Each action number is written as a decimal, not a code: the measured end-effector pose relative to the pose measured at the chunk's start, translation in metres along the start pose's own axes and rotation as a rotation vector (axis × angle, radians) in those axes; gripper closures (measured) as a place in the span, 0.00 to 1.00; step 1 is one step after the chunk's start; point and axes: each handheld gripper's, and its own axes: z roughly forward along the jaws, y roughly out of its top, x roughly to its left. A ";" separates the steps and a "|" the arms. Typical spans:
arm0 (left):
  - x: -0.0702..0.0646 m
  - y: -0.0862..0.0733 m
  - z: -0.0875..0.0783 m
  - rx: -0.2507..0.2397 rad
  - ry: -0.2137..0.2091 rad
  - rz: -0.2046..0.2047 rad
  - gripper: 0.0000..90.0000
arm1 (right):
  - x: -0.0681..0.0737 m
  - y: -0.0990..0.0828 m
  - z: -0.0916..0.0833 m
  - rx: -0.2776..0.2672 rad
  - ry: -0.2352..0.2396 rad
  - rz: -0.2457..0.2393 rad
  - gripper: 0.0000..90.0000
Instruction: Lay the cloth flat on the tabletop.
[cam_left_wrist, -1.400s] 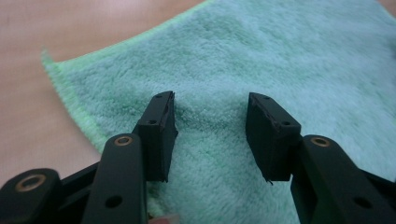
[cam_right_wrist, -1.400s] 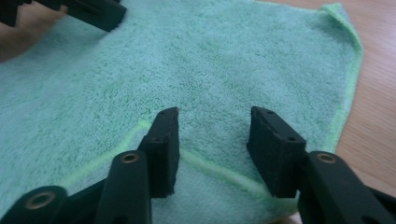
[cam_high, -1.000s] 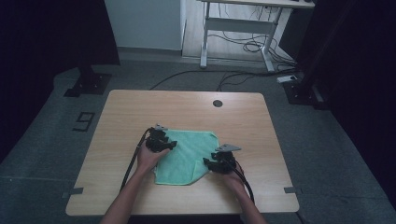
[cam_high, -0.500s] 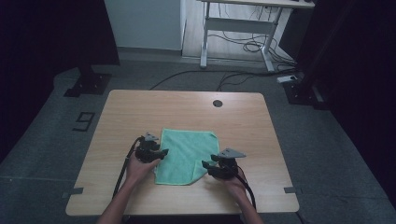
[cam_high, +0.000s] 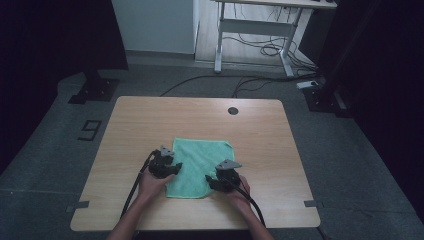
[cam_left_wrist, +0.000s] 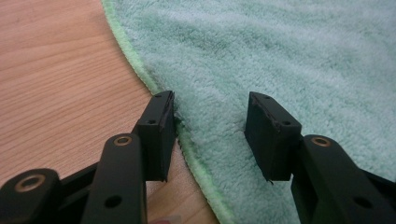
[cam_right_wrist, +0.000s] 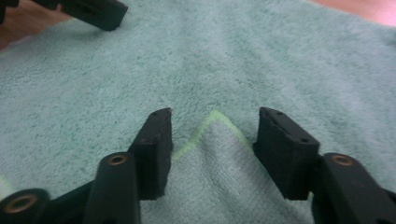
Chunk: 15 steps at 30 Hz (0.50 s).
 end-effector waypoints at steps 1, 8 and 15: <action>0.000 -0.001 0.000 -0.004 0.000 -0.002 0.58 | 0.000 0.000 -0.001 -0.003 -0.008 -0.001 0.58; -0.001 -0.001 0.000 -0.006 0.009 -0.010 0.58 | -0.006 -0.008 -0.011 -0.014 -0.017 0.015 0.86; -0.001 -0.001 0.000 -0.007 0.010 -0.011 0.58 | -0.013 -0.014 -0.033 -0.072 -0.005 0.047 0.90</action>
